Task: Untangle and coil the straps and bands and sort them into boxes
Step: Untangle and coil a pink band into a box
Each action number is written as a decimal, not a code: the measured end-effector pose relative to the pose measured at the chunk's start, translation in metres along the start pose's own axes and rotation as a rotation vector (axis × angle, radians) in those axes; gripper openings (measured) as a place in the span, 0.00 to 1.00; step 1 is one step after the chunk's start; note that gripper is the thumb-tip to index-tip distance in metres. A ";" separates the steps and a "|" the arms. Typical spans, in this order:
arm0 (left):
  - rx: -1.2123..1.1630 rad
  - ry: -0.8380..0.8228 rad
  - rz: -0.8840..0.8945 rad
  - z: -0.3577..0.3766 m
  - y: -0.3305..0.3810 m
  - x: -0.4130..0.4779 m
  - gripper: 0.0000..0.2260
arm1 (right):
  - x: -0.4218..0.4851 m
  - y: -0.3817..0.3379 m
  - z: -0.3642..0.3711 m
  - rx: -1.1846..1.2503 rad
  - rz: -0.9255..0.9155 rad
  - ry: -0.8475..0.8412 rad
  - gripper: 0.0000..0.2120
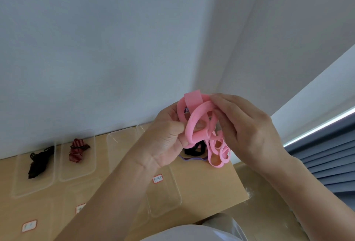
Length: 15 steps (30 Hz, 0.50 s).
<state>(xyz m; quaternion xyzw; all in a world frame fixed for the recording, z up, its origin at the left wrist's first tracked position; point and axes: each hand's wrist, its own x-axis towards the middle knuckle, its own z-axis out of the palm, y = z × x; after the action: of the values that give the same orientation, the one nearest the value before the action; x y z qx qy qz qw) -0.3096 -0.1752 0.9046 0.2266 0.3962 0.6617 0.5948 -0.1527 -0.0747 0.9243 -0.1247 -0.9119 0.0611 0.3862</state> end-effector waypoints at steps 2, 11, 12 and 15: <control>0.006 -0.053 -0.023 -0.001 0.005 -0.001 0.24 | 0.000 0.003 0.001 -0.019 -0.051 0.032 0.14; 0.203 -0.315 -0.178 -0.004 0.019 -0.003 0.14 | 0.007 -0.006 0.002 0.306 0.115 0.058 0.15; 0.229 -0.331 -0.204 -0.001 0.019 -0.002 0.14 | 0.007 -0.007 0.003 0.328 0.137 0.058 0.15; 0.331 -0.304 -0.258 0.007 0.019 0.003 0.15 | 0.007 -0.008 0.007 0.379 0.209 0.064 0.15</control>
<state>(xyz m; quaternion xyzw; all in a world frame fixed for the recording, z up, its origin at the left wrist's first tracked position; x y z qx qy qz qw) -0.3166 -0.1707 0.9234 0.3653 0.4310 0.4648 0.6818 -0.1634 -0.0807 0.9258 -0.1456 -0.8535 0.2671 0.4231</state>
